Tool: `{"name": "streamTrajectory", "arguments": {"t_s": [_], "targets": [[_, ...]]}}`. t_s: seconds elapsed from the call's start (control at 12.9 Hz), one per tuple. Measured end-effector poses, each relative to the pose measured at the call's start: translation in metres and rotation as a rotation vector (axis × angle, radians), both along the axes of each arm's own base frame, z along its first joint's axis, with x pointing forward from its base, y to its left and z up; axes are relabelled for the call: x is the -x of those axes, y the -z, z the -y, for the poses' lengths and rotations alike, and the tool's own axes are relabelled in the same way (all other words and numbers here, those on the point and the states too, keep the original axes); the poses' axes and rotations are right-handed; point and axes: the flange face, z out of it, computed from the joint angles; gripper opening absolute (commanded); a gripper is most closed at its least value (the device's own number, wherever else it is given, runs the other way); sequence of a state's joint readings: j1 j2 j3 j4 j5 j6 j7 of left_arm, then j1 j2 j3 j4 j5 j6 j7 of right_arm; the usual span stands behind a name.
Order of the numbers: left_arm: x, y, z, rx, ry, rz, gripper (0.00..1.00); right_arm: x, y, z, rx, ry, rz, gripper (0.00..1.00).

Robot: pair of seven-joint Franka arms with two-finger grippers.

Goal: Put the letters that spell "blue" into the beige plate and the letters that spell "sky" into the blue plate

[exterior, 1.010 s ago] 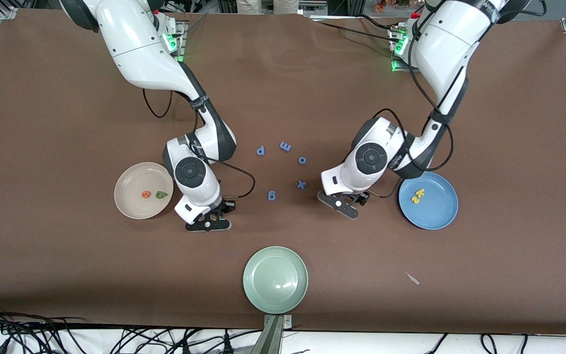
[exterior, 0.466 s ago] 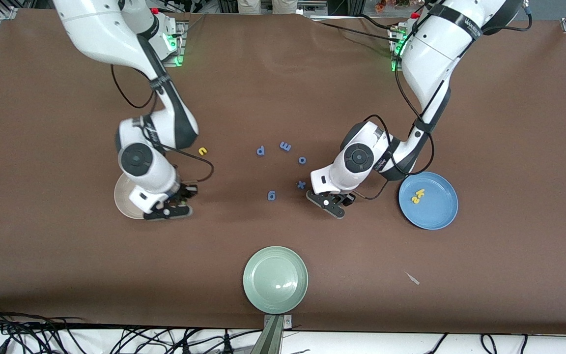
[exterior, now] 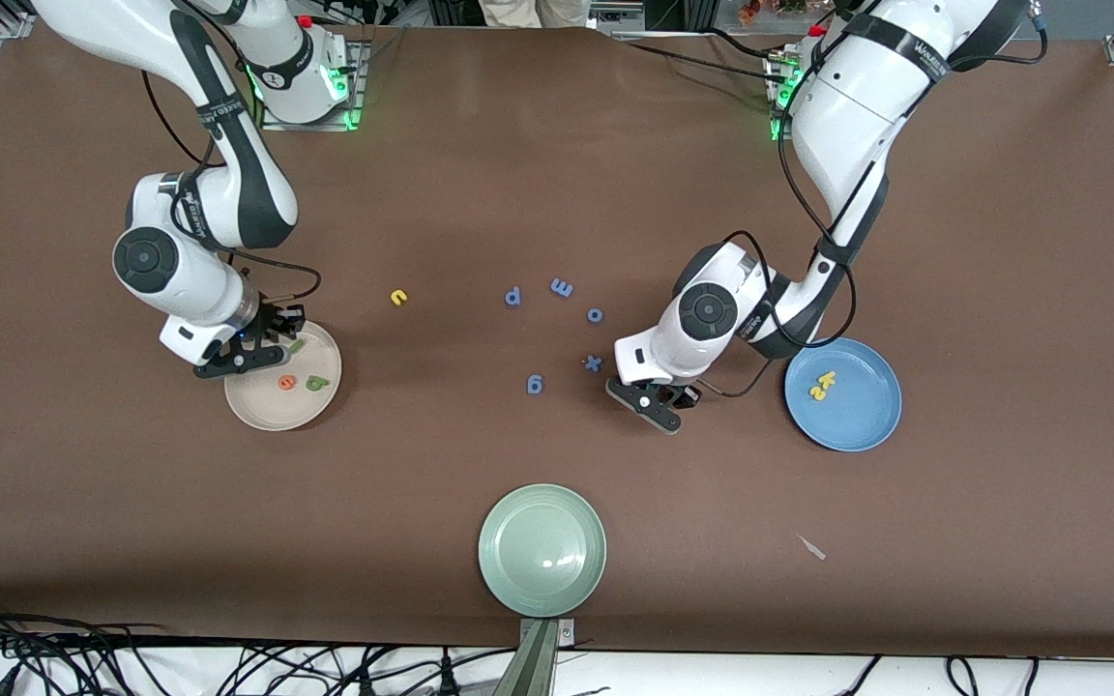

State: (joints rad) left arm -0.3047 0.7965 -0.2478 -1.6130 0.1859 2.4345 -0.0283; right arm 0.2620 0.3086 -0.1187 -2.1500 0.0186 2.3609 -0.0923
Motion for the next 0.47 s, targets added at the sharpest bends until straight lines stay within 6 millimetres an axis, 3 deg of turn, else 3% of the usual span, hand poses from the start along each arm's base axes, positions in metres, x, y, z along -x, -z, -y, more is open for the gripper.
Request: {"name": "streamTrajectory", "arguments": {"t_s": [0.16,0.47], "targets": [[-0.003,-0.001,-0.003,-0.004,-0.002,0.004,0.06,0.007,0.002,-0.018,-0.004,0.042,-0.003,0.74],[-0.007,-0.011,-0.009,-0.042,-0.007,-0.031,0.01,0.033,-0.001,-0.114,-0.024,0.175,-0.007,0.74]]}}
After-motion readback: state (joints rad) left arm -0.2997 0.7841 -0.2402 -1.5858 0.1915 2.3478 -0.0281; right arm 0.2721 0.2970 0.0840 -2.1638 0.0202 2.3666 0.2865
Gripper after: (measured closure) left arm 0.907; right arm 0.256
